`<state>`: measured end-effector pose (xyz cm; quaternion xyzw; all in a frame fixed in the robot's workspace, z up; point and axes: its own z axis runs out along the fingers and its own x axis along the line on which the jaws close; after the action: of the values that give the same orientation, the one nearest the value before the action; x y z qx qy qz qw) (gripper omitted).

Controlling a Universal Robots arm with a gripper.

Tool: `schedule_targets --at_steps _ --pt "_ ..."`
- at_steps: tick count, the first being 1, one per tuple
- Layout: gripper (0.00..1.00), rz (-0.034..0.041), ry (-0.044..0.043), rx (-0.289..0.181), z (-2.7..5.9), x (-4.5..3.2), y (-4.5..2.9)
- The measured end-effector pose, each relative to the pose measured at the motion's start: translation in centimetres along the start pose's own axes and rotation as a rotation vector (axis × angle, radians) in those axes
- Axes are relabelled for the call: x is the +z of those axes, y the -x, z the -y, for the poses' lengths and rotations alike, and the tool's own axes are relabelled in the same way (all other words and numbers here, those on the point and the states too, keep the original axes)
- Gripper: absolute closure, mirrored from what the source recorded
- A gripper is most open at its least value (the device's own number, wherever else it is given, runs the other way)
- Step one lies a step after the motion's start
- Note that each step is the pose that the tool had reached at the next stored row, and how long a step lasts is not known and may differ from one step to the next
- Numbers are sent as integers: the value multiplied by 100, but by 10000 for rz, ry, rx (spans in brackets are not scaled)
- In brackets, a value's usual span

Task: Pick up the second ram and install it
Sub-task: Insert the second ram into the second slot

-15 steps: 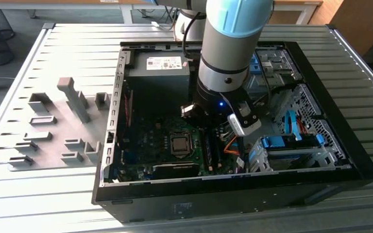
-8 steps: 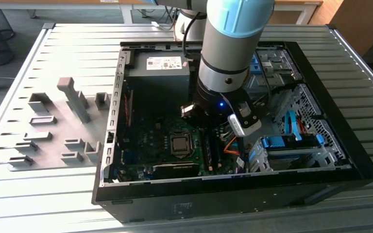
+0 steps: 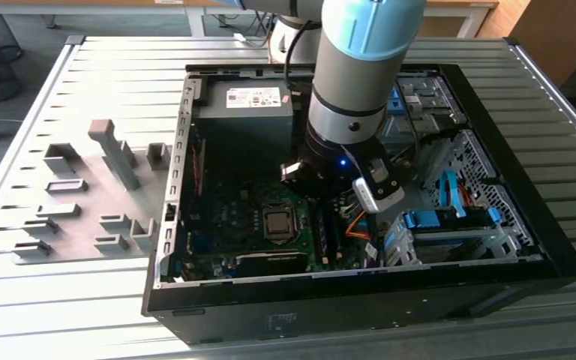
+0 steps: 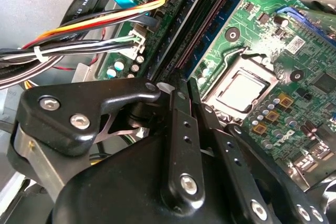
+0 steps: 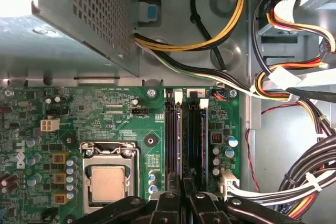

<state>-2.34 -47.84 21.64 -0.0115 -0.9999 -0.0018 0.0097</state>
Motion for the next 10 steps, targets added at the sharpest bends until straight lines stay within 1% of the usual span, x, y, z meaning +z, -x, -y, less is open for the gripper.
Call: schedule_targets --at_steps 4,10 --pt "86 0 0 -1 1 23 1" --pt "86 0 1 -1 0 26 1"
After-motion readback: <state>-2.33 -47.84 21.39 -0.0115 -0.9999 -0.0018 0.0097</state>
